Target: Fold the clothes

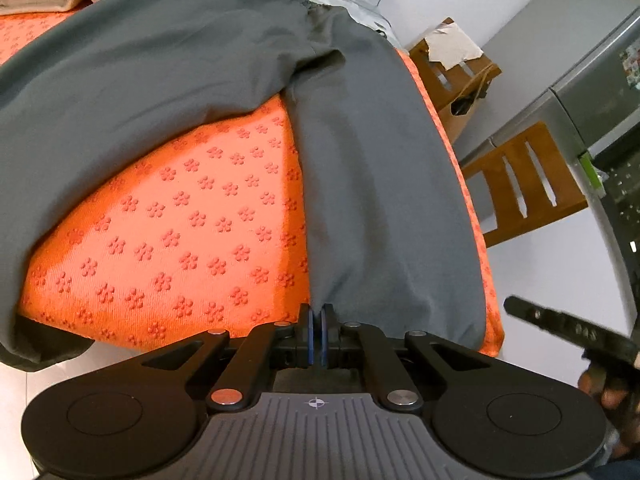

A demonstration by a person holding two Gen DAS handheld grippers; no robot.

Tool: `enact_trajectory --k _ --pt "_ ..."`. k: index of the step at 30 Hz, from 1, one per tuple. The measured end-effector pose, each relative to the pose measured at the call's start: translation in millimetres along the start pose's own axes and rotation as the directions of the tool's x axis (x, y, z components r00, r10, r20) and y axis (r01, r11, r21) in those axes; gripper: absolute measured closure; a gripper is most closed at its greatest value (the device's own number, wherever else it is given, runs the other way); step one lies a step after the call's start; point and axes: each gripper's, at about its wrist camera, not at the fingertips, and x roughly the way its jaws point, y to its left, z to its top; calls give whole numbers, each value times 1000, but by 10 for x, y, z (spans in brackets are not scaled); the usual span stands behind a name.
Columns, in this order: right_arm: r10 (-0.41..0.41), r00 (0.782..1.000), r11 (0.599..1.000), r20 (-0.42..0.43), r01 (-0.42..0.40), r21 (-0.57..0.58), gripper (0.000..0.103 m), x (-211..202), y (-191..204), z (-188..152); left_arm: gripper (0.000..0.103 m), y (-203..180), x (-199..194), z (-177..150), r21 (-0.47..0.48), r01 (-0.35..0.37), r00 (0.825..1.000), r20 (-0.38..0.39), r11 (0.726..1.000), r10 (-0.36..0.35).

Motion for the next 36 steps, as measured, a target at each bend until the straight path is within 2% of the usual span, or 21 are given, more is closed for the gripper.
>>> enact_trajectory --k 1,3,7,8,9,10,13,16,20,23,24,26,28,32,34,36 --pt "15 1000 1000 -8 -15 -6 79 -1 2 -29 97 -8 -5 3 3 2 1000 2 1000 -2" --pt "45 999 999 -25 -45 -21 62 30 36 -99 97 -19 -5 8 6 5 1000 1 1000 -5" --pt "70 995 996 -67 -73 -51 60 186 161 -223 97 -67 -69 20 16 20 1000 16 1000 -20" --pt "62 996 995 -56 -66 -74 63 191 204 -245 98 -93 -122 26 24 28 999 32 999 -29" --pt "47 997 994 -56 -53 -101 87 199 243 -254 98 -119 -175 32 32 37 998 48 999 -39" --pt "28 998 992 -55 -35 -122 98 196 267 -251 98 -143 -230 41 40 46 997 64 998 -48" --pt "17 1000 989 -13 -19 -147 99 37 301 -193 98 -183 -381 85 54 61 993 94 997 -66" --pt "40 999 987 26 -35 -157 99 -179 314 -112 98 -166 -332 45 55 45 997 63 997 -48" --pt "44 999 980 7 -42 -194 95 -253 254 20 97 -36 -118 -111 19 -22 1000 -5 1000 22" --pt "45 999 974 -7 -46 -220 94 -309 211 139 95 -25 -192 -167 50 -54 998 29 997 53" --pt "46 999 972 -12 -48 -229 93 -328 196 178 93 -38 -240 -174 62 -56 998 45 997 53" --pt "47 999 968 -22 -51 -246 92 -365 168 257 81 -70 -327 -167 73 -56 996 72 996 51" --pt "47 998 963 -29 -53 -262 89 -405 132 348 65 -125 -387 -135 63 -62 994 98 996 56" --pt "46 999 962 -20 -49 -270 82 -480 -79 711 52 -310 -422 -60 38 -93 982 168 995 86" --pt "52 998 961 -26 -57 -272 81 -484 -212 903 41 -462 -399 -31 24 -117 972 210 993 109" --pt "65 997 958 -36 -72 -278 80 -475 -366 1094 37 -615 -371 -13 12 -141 959 251 990 134"
